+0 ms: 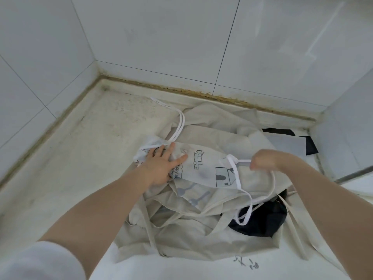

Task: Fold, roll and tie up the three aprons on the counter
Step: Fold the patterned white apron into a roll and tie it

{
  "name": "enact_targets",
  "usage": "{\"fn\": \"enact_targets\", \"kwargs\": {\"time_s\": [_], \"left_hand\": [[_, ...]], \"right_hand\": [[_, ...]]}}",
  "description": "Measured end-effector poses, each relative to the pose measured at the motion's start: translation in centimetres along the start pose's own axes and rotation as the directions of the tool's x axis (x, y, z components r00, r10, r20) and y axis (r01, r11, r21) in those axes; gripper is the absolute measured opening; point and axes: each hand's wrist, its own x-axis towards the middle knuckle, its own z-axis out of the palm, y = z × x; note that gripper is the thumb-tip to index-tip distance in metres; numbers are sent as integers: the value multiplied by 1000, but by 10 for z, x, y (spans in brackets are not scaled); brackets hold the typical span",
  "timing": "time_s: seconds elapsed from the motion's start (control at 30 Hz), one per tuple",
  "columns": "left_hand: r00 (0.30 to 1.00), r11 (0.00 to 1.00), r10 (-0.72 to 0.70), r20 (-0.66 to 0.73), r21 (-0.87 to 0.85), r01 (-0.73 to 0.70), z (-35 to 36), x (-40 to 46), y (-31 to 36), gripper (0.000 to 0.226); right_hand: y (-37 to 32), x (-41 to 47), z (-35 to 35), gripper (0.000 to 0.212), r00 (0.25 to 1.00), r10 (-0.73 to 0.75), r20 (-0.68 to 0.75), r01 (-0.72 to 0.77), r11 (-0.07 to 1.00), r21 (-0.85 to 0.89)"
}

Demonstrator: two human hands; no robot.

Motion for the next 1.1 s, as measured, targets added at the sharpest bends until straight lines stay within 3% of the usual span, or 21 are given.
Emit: {"fn": "enact_targets", "kwargs": {"time_s": [0.07, 0.13, 0.17, 0.23, 0.33, 0.4, 0.5, 0.53, 0.63, 0.77, 0.9, 0.93, 1.0, 1.03, 1.1], "left_hand": [[1000, 1000, 16, -12, 22, -15, 1, 5, -3, 81], [999, 998, 29, -16, 56, -28, 2, 7, -4, 84], [999, 997, 36, -13, 71, -35, 2, 7, -5, 84], [999, 995, 44, -9, 94, -43, 2, 8, -6, 84], [998, 995, 50, -40, 92, -46, 8, 6, -9, 86], [996, 999, 31, -83, 34, -29, 12, 3, -8, 91], [991, 999, -21, -135, -33, 17, 17, 0, -5, 97], [988, 998, -39, -147, -44, 33, 20, 0, -5, 97], [980, 998, -58, -188, -42, 51, 24, 2, -5, 95], [977, 998, -57, -205, -45, 49, 30, 1, -4, 90], [977, 998, 17, -213, -62, -31, 31, 1, -5, 90], [977, 997, 27, -210, -63, -41, 30, 1, -6, 92], [977, 998, 58, -206, -8, -61, 26, 1, -6, 92], [976, 997, 78, -205, 34, -72, 25, 1, -6, 90], [975, 993, 101, -196, 85, -86, 22, 2, -6, 87]], "right_hand": [[-9, -3, -13, 31, 960, 43, -278, 1, 988, 154], [-33, -8, -19, 29, 833, 43, -552, 147, 944, 296], [-51, -11, -17, 29, 811, -40, -584, 237, 935, 264], [-89, -11, -3, 37, 852, -252, -459, 342, 932, 124], [-121, 9, 26, 43, 952, -236, -195, 230, 972, -54], [-123, 16, 31, 38, 964, -182, -196, 168, 982, -88], [-121, 23, 27, 18, 888, -332, -319, 322, 943, -85], [-122, 21, 23, 15, 863, -389, -323, 389, 919, -67], [-127, 9, 10, 34, 829, -476, -294, 510, 859, 45], [-122, -2, 16, 30, 920, -363, -146, 390, 824, 412], [-115, -2, 36, 42, 971, -230, 69, 199, 932, 304], [-114, -1, 41, 48, 964, -238, 120, 187, 923, 335], [-112, 0, 47, 56, 911, -306, 277, 106, 822, 559], [-113, -1, 48, 60, 885, -340, 317, 102, 808, 581], [-112, 11, 54, 63, 901, -340, 270, 206, 882, 424]]}}
